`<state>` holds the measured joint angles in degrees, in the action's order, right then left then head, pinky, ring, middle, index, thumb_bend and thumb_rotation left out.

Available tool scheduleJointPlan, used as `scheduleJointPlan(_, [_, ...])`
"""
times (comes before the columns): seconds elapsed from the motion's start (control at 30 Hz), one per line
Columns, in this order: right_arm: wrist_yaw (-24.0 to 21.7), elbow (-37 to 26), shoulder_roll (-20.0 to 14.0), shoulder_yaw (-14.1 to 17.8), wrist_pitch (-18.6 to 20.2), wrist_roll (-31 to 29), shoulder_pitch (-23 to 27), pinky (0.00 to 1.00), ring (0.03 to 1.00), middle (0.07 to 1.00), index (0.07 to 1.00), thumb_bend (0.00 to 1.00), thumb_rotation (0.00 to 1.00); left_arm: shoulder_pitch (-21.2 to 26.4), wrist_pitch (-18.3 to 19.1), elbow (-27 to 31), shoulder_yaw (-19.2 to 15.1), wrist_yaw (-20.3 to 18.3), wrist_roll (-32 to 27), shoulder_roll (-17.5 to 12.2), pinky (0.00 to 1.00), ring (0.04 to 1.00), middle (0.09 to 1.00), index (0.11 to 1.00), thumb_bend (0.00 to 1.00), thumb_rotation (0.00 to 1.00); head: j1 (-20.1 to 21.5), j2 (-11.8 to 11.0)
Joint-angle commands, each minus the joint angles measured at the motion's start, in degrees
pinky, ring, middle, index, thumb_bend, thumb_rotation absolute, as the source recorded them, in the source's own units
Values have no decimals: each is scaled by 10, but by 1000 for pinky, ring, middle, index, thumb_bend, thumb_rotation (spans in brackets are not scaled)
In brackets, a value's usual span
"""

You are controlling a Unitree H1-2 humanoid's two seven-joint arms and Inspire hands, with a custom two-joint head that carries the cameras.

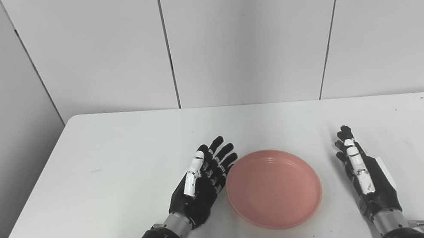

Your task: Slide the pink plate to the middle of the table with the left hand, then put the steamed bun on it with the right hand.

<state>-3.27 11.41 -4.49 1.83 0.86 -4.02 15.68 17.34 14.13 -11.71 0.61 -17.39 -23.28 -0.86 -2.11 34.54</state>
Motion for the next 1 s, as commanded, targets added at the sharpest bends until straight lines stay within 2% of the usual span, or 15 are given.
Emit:
scheduleJointPlan(0.0, [-3,28,14,-8,23,-2,-9,988,977,979,981,253,1000,-22,38,-33,1,7,8,-5,982,957,962,969,421,1000,0,0])
scheduleJointPlan(0.3, [3,35,15,-10,15,6,-6,981,974,977,982,255,1000,-21,22,-52,-17,20,15,-2,975,967,973,969,407,1000,16,0])
scheduleJointPlan(0.33, [4,38,15,-9,9,6,-5,981,974,977,982,255,1000,-20,20,-54,-20,21,16,-2,975,967,973,969,406,1000,36,-1])
scheduleJointPlan(0.43, [9,35,17,-7,7,8,-4,981,972,978,982,262,1000,-18,14,-60,-27,23,18,-2,979,969,977,972,411,1000,49,-2])
scheduleJointPlan(0.47, [11,33,15,-8,8,11,-3,982,972,978,983,262,1000,-17,9,-63,-29,23,19,-2,981,970,978,973,412,1000,65,-4])
scheduleJointPlan(0.5, [12,30,14,-9,7,15,-2,990,975,981,991,351,1000,-16,3,-67,-31,22,20,-2,982,967,973,969,409,1000,72,-5])
scheduleJointPlan(0.6, [26,23,5,-20,-15,50,4,970,965,973,988,408,1000,-13,-3,-74,-37,27,21,-2,977,964,968,968,408,1000,85,-8])
scheduleJointPlan(0.7, [38,17,-6,-26,-40,78,11,915,920,953,982,506,976,-9,-11,-87,-44,28,21,-2,970,960,967,968,413,1000,99,-13])
scheduleJointPlan(0.87, [63,-16,-23,-26,-36,126,21,846,890,930,972,577,933,-7,-39,-98,-41,33,46,-6,957,950,964,970,410,1000,117,-21])
scheduleJointPlan(0.97, [83,-14,-43,-19,-65,153,37,805,853,908,953,623,866,-4,-55,-112,-43,32,56,-11,948,947,960,960,426,1000,139,-26])
